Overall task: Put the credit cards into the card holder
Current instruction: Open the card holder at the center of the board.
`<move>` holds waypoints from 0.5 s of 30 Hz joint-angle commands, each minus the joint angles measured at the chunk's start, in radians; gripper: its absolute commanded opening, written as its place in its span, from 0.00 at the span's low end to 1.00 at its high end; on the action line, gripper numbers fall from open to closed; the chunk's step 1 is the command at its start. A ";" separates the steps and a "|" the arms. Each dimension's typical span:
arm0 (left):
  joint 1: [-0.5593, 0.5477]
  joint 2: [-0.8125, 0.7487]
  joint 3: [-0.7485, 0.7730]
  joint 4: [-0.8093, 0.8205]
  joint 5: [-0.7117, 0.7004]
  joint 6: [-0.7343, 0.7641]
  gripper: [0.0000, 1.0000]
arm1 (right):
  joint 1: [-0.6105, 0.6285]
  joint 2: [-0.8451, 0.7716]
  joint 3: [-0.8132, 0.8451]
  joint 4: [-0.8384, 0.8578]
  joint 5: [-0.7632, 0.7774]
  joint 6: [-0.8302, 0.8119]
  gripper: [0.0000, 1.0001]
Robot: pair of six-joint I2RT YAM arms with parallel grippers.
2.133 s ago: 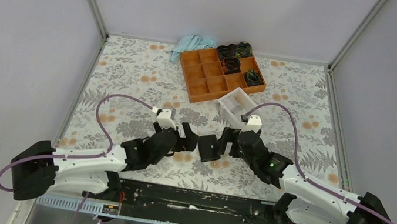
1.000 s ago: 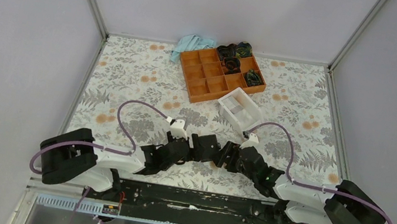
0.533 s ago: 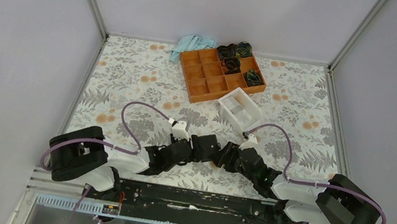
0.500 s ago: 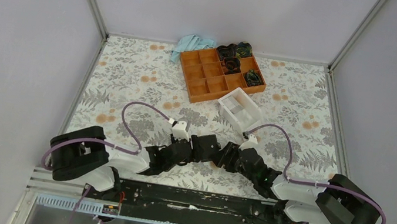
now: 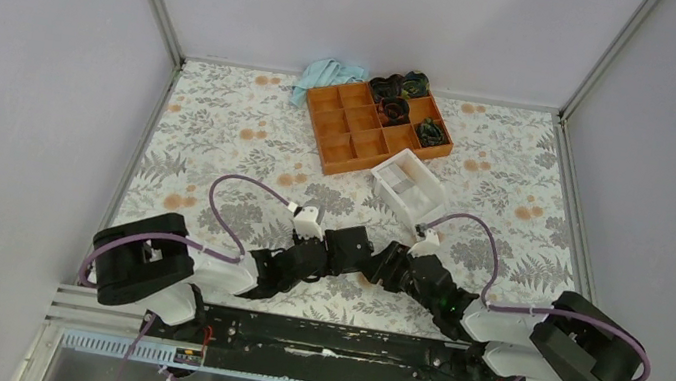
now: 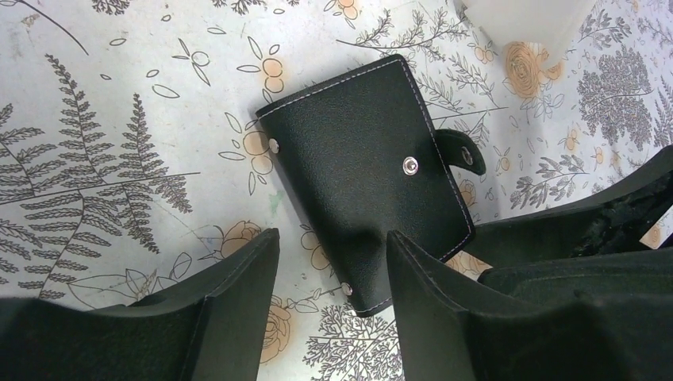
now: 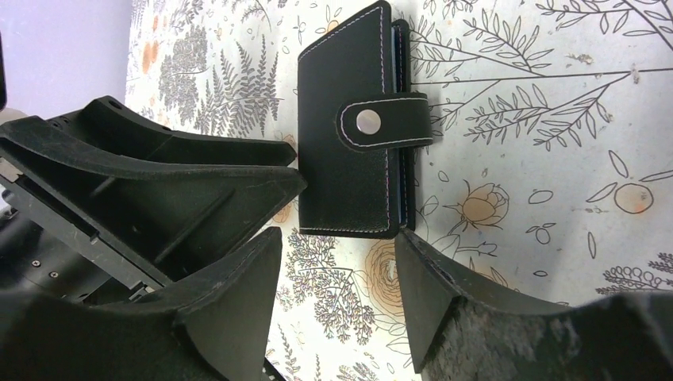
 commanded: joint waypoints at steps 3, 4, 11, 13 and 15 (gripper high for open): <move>-0.008 0.021 -0.028 0.031 -0.022 -0.016 0.59 | 0.006 0.050 -0.032 0.231 0.016 0.012 0.62; -0.009 0.021 -0.031 0.033 -0.019 -0.019 0.59 | 0.006 0.063 -0.033 0.255 0.014 0.011 0.61; -0.008 0.012 -0.051 0.046 -0.019 -0.033 0.58 | 0.005 0.185 -0.051 0.467 -0.004 0.003 0.54; -0.009 0.014 -0.054 0.053 -0.016 -0.036 0.58 | 0.005 0.228 -0.049 0.530 -0.007 -0.001 0.49; -0.008 0.016 -0.056 0.060 -0.011 -0.038 0.57 | 0.006 0.270 -0.044 0.579 -0.012 -0.002 0.46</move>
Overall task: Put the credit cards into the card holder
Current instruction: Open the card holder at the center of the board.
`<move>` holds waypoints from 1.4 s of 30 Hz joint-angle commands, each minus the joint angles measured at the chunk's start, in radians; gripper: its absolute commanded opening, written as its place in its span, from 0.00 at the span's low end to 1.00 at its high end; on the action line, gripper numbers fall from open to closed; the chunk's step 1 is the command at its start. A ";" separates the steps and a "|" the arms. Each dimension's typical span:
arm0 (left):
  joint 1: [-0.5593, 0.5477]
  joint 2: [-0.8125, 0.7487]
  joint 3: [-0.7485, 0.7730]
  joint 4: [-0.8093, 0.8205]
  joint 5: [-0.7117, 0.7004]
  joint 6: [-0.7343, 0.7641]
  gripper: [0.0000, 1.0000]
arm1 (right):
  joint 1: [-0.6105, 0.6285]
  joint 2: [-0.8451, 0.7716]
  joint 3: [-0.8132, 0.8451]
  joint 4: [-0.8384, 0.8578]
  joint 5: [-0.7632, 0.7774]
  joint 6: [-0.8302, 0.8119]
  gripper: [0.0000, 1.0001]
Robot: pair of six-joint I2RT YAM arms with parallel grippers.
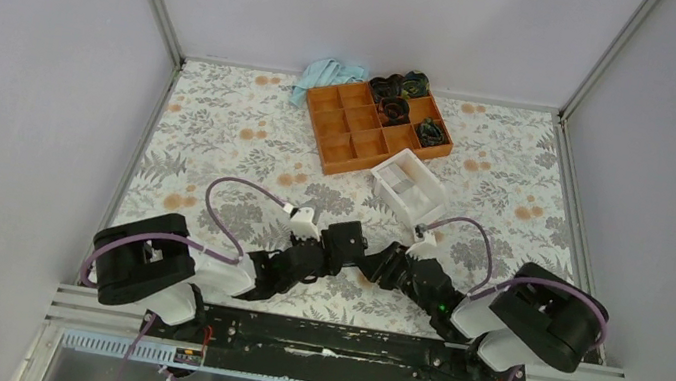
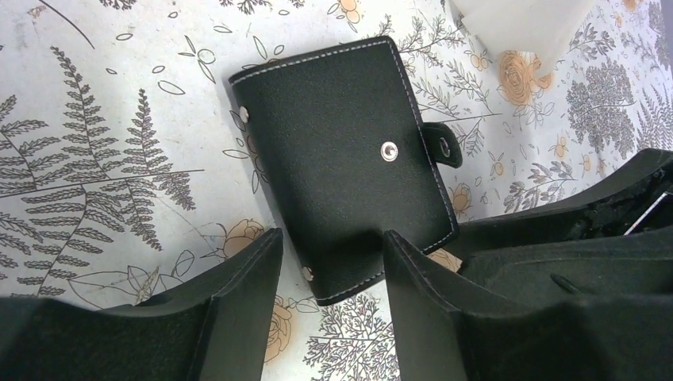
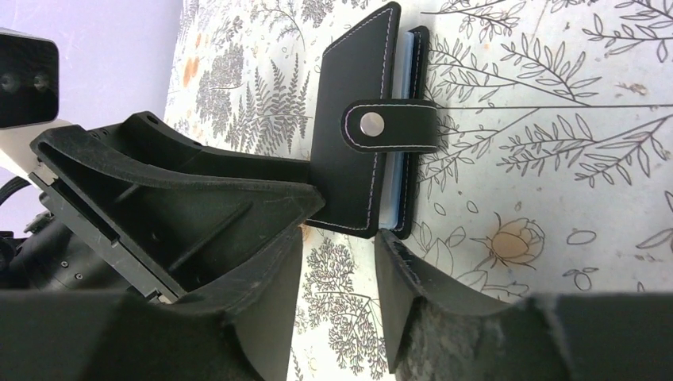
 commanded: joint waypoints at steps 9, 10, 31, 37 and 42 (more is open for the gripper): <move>-0.009 0.005 -0.052 0.047 0.010 -0.017 0.56 | 0.006 0.169 0.060 0.298 -0.017 -0.064 0.33; -0.009 0.007 -0.053 0.048 0.012 -0.018 0.56 | 0.006 0.172 0.074 0.292 -0.017 -0.075 0.32; -0.010 -0.421 0.002 -0.456 -0.229 -0.099 0.69 | 0.006 0.037 0.351 -0.434 0.062 -0.372 0.00; -0.010 -0.527 0.062 -0.592 -0.312 -0.086 0.73 | 0.021 -0.033 0.427 -0.616 0.244 -0.546 0.00; -0.010 -0.476 0.144 -0.640 -0.357 -0.059 0.78 | 0.099 -0.055 0.485 -0.661 0.425 -0.702 0.00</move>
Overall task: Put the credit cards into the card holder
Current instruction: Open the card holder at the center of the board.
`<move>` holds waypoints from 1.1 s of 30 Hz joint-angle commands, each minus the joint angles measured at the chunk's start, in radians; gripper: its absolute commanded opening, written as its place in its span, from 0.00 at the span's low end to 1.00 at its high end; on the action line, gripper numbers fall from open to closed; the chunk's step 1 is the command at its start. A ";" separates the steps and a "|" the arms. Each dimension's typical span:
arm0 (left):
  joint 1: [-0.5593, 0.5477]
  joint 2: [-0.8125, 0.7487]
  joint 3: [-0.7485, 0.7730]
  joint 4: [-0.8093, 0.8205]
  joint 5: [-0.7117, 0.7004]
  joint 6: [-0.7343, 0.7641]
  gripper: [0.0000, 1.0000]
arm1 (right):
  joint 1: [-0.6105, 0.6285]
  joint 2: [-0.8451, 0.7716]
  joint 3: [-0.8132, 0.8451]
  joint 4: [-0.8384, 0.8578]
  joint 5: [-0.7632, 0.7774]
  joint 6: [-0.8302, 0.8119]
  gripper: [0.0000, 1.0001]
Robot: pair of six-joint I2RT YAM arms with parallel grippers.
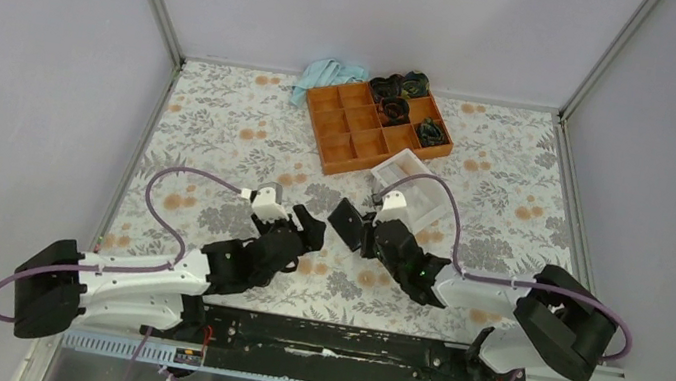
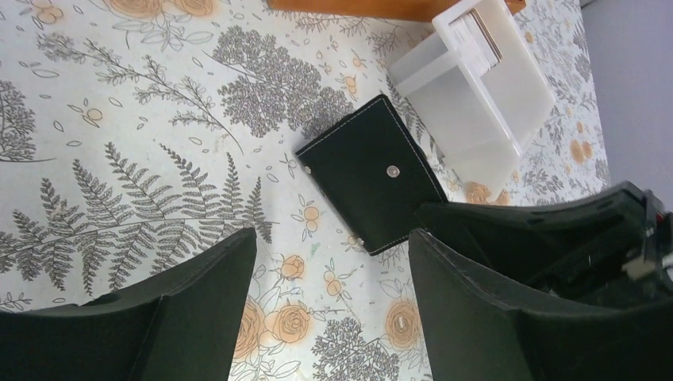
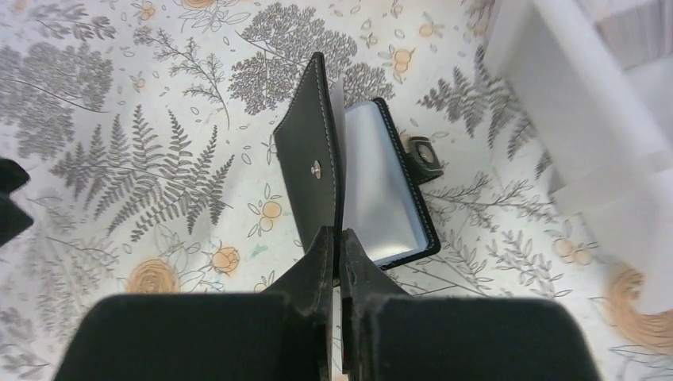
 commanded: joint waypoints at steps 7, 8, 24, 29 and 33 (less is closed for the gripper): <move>-0.003 0.061 0.149 -0.106 -0.136 0.075 0.81 | 0.269 0.062 0.156 -0.053 0.456 -0.372 0.00; -0.004 0.057 0.157 -0.111 -0.137 0.076 0.81 | 0.303 0.088 0.168 -0.050 0.499 -0.388 0.00; 0.000 -0.120 0.063 -0.331 -0.225 -0.158 0.74 | 0.595 0.476 0.330 -0.032 0.793 -0.442 0.00; 0.003 -0.201 0.105 -0.425 -0.311 -0.148 0.71 | 0.601 0.489 0.333 -0.039 0.806 -0.434 0.00; 0.009 -0.199 0.128 -0.457 -0.331 -0.140 0.71 | 0.600 0.486 0.337 -0.055 0.800 -0.415 0.00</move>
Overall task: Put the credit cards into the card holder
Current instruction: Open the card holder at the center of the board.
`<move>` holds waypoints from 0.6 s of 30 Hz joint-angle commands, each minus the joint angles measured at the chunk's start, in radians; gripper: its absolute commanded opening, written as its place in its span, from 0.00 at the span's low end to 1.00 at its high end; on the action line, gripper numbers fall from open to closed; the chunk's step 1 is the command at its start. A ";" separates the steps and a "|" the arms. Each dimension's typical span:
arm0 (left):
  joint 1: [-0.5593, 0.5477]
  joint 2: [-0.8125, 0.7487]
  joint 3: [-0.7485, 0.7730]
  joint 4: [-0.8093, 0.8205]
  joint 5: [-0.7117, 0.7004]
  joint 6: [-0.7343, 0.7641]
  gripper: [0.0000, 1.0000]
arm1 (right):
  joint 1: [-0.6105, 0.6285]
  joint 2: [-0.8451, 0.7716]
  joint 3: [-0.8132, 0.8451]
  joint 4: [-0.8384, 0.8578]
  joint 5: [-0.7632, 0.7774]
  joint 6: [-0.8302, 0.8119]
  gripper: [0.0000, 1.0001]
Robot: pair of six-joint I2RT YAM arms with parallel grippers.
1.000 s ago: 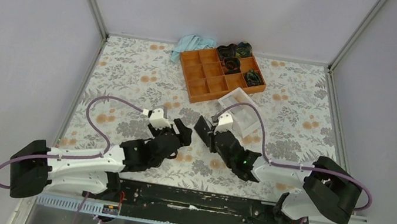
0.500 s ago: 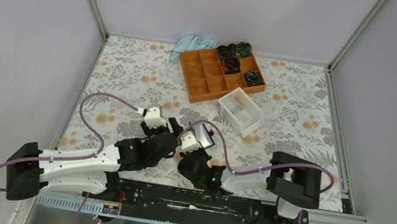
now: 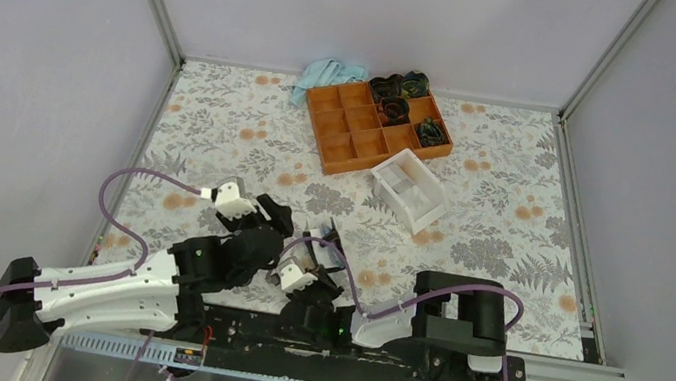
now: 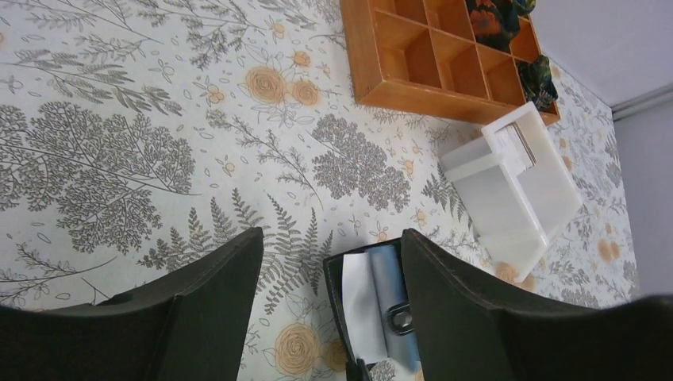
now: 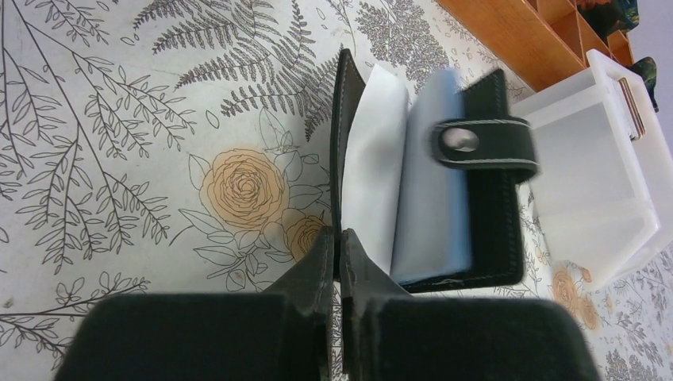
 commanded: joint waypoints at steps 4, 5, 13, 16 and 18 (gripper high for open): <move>0.018 0.008 0.007 0.088 -0.025 0.094 0.71 | 0.001 -0.034 0.009 -0.018 0.015 0.036 0.00; 0.021 0.014 -0.004 0.133 0.001 0.110 0.71 | 0.001 -0.040 0.004 -0.016 0.008 0.040 0.00; 0.095 0.081 -0.109 0.420 0.244 0.105 0.71 | -0.018 -0.154 -0.079 0.002 -0.103 0.155 0.00; 0.114 0.095 -0.160 0.518 0.306 0.068 0.71 | -0.027 -0.208 -0.102 -0.003 -0.121 0.185 0.00; 0.117 0.109 -0.174 0.549 0.312 0.041 0.71 | -0.039 -0.246 -0.127 -0.002 -0.147 0.210 0.01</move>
